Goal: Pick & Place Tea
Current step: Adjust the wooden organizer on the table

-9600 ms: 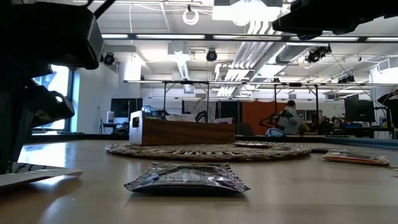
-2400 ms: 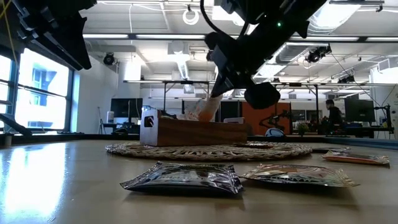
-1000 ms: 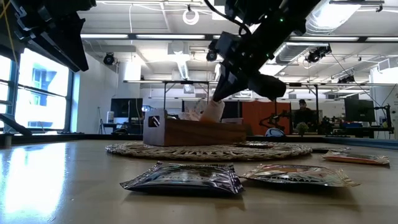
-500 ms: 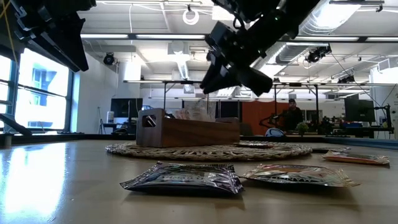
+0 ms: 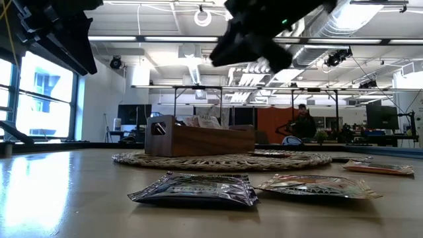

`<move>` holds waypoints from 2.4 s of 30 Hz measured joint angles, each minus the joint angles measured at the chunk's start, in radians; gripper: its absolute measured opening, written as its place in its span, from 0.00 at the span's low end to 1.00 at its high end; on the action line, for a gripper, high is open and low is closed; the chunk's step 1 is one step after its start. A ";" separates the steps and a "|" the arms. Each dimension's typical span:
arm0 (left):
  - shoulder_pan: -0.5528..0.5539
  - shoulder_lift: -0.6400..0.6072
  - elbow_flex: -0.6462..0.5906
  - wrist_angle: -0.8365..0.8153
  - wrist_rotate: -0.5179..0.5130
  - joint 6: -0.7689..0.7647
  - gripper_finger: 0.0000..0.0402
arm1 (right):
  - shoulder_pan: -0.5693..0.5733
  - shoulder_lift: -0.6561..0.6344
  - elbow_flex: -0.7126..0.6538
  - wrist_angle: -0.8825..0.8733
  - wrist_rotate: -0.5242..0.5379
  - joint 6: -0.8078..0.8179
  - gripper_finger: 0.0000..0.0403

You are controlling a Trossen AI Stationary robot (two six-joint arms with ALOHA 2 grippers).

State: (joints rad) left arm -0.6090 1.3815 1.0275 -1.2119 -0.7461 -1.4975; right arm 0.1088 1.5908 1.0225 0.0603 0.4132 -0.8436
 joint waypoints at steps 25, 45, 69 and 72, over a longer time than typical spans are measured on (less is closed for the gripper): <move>-0.162 -0.036 -0.054 0.430 -0.258 -0.065 0.43 | -0.046 -0.274 -0.477 0.117 0.124 0.796 0.02; 0.253 0.282 -0.054 1.135 0.202 0.624 0.03 | -0.437 -0.063 -0.488 0.443 -0.116 1.159 0.01; 0.348 0.400 -0.053 0.781 0.310 0.472 0.00 | -0.430 0.121 -0.398 0.326 -0.309 1.157 0.00; 0.348 0.400 -0.053 0.775 0.305 0.481 0.00 | -0.397 0.121 -0.399 0.294 -0.305 1.157 0.00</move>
State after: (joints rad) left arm -0.2615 1.7813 0.9749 -0.4374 -0.4416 -1.0165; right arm -0.2878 1.7119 0.6239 0.3544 0.1078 0.3130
